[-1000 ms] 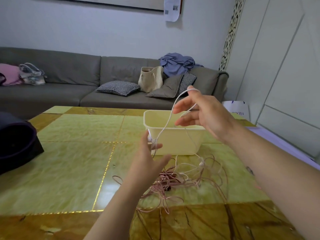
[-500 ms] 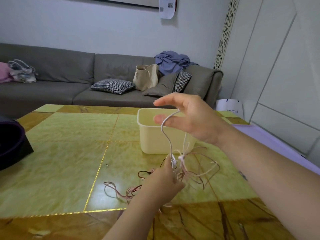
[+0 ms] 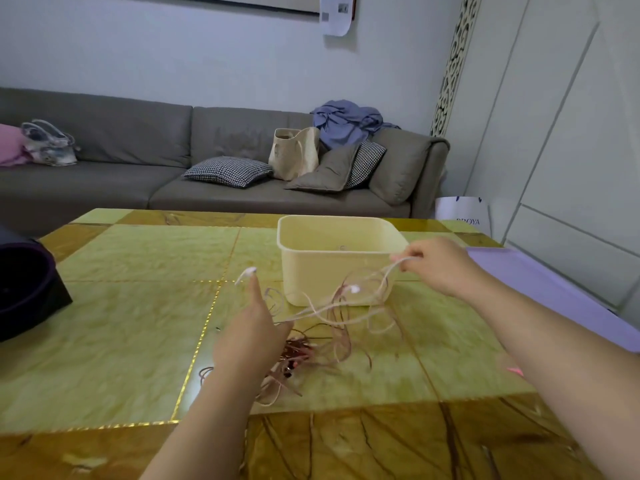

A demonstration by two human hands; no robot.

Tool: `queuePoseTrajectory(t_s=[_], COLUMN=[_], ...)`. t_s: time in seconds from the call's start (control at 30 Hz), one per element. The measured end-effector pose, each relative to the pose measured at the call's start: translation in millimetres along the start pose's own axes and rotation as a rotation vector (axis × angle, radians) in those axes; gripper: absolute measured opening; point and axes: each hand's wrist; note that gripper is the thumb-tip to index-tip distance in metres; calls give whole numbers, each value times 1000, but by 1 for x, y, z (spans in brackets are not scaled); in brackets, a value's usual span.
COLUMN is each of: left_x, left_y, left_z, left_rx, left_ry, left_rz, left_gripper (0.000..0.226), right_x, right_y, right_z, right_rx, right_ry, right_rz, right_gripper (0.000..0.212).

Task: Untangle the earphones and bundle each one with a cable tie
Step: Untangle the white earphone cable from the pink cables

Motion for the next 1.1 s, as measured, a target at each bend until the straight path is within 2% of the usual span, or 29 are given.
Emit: queuePoseTrajectory(t_s=[0.07, 0.13, 0.2, 0.27, 0.3, 0.33, 0.43, 0.5, 0.63, 0.7, 0.77, 0.83, 0.9, 1.0, 1.1], left_x=[0, -2, -5, -6, -6, -7, -7, -7, -10, -12, -12, -13, -16, -19, -20], left_y=[0, -4, -8, -9, -10, -11, -15, -19, -26, -29, -30, -31, -36, -42, -44], left_z=[3, 4, 4, 4, 4, 4, 5, 8, 17, 20, 19, 18, 20, 25, 34], left_rx=[26, 51, 97, 76, 18, -48, -205, -355, -513, -613, -686, -726, -752, -776, -631], left_ry=[-5, -7, 24, 91, 129, 162, 188, 155, -123, -251, -316, -336, -325, -274, -266], left_rz=[13, -2, -37, -57, -67, -78, -100, -83, -64, -37, -25, -33, -67, -191, -277], left_gripper=[91, 82, 61, 33, 19, 17, 29, 27, 25, 23, 22, 18, 13, 12, 28], right_x=[2, 4, 3, 3, 3, 2, -2, -2, 0, 0, 0, -3, -6, -13, -21], right_y=[2, 9, 22, 31, 35, 38, 47, 52, 59, 58, 56, 55, 55, 50, 41], right_z=[2, -1, -2, -3, -2, -1, 5, 9, 14, 13, 12, 11, 10, 7, 6], right_rx=[323, 724, 1134, 1300, 1279, 1216, 971, 947, 1118, 1142, 1067, 952, 852, 704, 606], right_ry=[-95, -115, -75, -15, 6, 21, 28, -35, -319, -392, -423, -402, -351, -305, -248], right_rz=[-111, -253, -362, -348, -305, -252, -93, -56, -109, -109, -71, -9, 22, -36, -93], right_gripper=[29, 32, 30, 28, 29, 30, 32, 30, 28, 27, 22, 18, 24, 32, 31])
Point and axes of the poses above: each hand's wrist, its own x-axis towards the middle knuckle, its own z-axis out of the back of the hand, y = z × x, and after that the axes turned 1 degree about -y, right-handed
